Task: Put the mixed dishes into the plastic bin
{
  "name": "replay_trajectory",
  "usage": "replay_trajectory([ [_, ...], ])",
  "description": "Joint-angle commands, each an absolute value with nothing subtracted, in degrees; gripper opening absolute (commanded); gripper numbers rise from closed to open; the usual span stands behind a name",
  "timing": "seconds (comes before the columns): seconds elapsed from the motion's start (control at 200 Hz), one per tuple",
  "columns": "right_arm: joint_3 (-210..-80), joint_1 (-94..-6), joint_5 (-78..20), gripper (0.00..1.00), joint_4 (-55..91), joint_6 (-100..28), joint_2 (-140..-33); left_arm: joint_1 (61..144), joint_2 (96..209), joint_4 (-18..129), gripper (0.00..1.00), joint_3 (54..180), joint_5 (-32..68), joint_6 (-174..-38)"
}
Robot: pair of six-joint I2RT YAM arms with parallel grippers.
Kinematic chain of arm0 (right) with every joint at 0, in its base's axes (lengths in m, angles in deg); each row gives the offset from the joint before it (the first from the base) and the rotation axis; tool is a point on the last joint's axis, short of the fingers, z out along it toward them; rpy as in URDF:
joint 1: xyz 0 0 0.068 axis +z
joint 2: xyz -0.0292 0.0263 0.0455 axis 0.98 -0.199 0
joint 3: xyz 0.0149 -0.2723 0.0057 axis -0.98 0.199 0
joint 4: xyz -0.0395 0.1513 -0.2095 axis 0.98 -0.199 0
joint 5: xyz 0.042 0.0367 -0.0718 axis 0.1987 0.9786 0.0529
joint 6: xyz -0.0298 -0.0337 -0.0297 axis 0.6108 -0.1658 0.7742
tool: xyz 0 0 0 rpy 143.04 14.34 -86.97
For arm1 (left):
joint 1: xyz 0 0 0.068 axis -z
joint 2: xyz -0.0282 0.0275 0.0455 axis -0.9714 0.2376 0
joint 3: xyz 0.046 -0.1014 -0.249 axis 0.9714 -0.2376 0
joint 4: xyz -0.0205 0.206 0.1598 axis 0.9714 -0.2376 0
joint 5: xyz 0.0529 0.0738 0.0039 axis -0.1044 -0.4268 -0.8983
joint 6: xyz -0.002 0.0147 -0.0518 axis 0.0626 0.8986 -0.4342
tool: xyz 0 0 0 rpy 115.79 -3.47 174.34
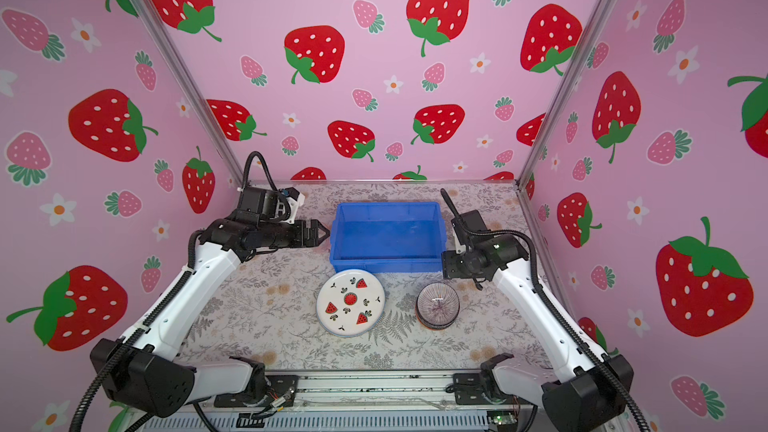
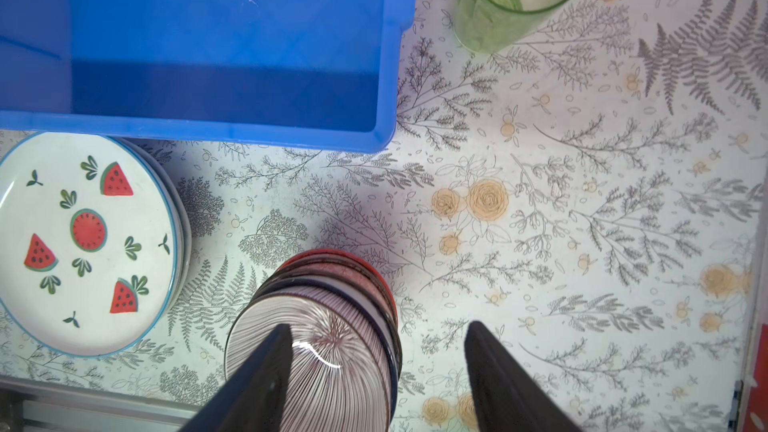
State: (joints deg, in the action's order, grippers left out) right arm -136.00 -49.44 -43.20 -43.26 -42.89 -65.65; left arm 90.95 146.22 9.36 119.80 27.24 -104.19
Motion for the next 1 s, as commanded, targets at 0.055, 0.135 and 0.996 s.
replay_trajectory([
  [0.055, -132.65, -47.1, -45.3, 0.6, -50.35, -47.88, -62.95, 92.38, 147.89, 10.35, 0.99, 121.95, 27.23, -105.43],
  [0.135, -130.58, -45.99, -44.73, 0.56, -50.26, -48.71, -62.07, 92.84, 148.73, 10.69, 0.99, 121.99, 27.4, -105.89],
  [0.996, -130.65, -43.09, -44.07, 0.48, -45.94, -48.22, -64.73, 93.42, 147.7, 10.21, 0.99, 119.14, 24.91, -106.89],
])
